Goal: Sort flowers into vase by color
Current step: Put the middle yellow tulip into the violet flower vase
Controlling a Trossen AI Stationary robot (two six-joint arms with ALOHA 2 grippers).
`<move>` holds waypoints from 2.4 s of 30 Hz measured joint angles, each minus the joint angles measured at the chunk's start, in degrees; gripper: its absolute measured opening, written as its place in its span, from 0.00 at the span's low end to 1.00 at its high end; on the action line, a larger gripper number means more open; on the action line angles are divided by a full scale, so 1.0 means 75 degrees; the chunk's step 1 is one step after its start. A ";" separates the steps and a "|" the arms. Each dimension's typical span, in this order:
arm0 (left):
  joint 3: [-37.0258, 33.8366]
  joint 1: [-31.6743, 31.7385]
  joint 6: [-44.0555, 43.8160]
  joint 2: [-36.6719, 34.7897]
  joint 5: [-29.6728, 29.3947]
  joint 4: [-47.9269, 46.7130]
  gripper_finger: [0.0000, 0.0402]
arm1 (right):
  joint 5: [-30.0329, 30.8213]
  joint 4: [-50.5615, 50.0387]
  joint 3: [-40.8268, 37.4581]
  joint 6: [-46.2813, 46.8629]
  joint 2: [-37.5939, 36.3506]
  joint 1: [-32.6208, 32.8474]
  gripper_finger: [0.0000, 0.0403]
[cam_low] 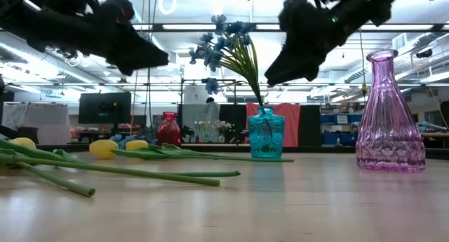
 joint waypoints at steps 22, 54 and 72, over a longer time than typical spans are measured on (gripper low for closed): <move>-0.0015 -0.1365 -0.0902 0.0149 -0.0880 -0.1561 0.42 | 0.0151 -0.1186 0.3072 0.0075 0.2887 0.0895 0.44; -0.0015 -0.2082 -0.0604 0.0355 -0.0447 -0.1006 0.42 | 0.1565 -0.2118 0.6149 0.0562 0.6417 0.0826 0.41; -0.0015 -0.2082 -0.0588 0.0355 -0.0521 -0.0943 0.42 | 0.1034 -0.1690 0.5622 -0.0496 0.6407 0.0132 0.37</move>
